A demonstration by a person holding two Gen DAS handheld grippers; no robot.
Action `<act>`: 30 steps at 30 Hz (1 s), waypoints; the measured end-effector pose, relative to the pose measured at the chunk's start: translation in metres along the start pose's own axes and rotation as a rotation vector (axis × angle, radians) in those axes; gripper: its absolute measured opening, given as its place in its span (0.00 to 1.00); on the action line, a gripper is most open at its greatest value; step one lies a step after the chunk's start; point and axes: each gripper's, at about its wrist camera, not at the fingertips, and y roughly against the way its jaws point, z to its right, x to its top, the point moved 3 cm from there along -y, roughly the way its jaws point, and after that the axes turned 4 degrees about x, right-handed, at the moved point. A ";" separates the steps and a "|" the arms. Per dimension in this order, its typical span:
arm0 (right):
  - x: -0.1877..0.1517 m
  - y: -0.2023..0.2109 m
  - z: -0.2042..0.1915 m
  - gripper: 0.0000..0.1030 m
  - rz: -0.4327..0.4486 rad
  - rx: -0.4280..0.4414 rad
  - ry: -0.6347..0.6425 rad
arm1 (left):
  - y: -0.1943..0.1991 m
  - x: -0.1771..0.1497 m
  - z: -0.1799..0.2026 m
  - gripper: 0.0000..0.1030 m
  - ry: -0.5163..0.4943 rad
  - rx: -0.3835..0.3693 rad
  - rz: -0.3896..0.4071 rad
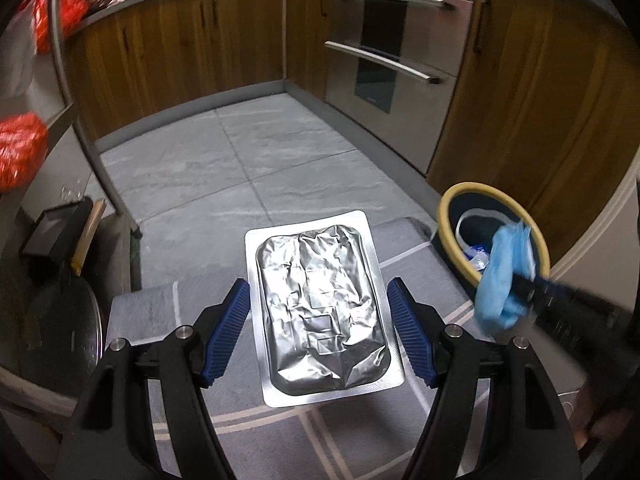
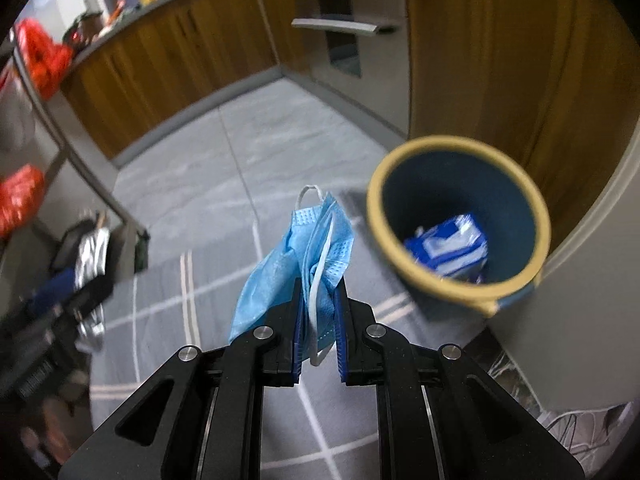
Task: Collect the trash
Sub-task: 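Carry the blue mask and foil tray over the teal bin with both grippers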
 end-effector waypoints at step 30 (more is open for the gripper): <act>0.084 -0.067 0.165 0.14 -0.031 -0.112 -0.184 | -0.096 0.011 0.176 0.68 -0.364 -0.243 -0.068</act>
